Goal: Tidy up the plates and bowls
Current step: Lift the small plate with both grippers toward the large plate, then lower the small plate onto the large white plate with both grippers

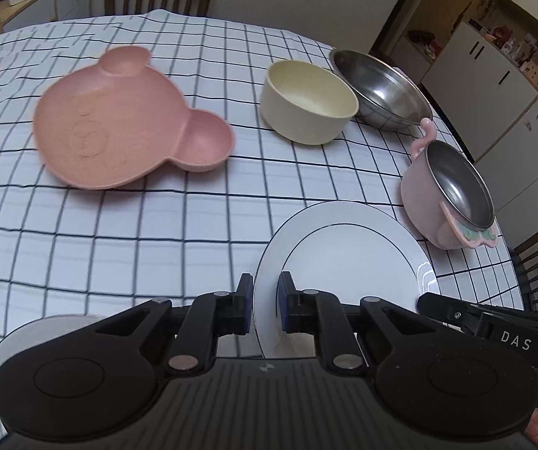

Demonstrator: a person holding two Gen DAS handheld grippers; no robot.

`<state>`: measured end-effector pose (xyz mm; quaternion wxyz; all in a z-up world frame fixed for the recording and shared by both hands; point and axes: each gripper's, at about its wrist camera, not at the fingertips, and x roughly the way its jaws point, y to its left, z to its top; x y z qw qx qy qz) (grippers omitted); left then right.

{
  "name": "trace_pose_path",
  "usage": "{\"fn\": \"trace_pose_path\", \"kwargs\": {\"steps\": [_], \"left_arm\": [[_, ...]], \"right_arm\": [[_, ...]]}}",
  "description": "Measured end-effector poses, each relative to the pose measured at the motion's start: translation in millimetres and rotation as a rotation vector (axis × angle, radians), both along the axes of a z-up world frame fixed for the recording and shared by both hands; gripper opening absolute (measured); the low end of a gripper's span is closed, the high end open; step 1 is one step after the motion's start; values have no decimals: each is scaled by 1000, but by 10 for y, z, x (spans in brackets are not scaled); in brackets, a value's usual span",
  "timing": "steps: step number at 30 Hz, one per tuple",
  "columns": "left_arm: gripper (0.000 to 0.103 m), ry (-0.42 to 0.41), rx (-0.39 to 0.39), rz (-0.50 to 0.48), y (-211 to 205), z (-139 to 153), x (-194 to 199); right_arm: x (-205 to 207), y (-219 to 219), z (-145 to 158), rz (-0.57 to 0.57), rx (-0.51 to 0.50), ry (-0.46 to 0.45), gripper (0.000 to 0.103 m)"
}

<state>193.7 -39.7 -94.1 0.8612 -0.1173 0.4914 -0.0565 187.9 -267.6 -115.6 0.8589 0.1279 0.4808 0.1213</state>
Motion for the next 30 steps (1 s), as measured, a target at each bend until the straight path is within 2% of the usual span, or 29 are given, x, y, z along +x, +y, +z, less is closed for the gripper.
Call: {"fn": "trace_pose_path", "kwargs": {"steps": [11,30], "left_arm": [[13,-7,1,80,557,112,-584],[13,31,-11,167,1295,-41,-1290]], "right_arm": [[-317,532,101,72,18,-13,12],[-771,1330,20,173,4,2,11]]}}
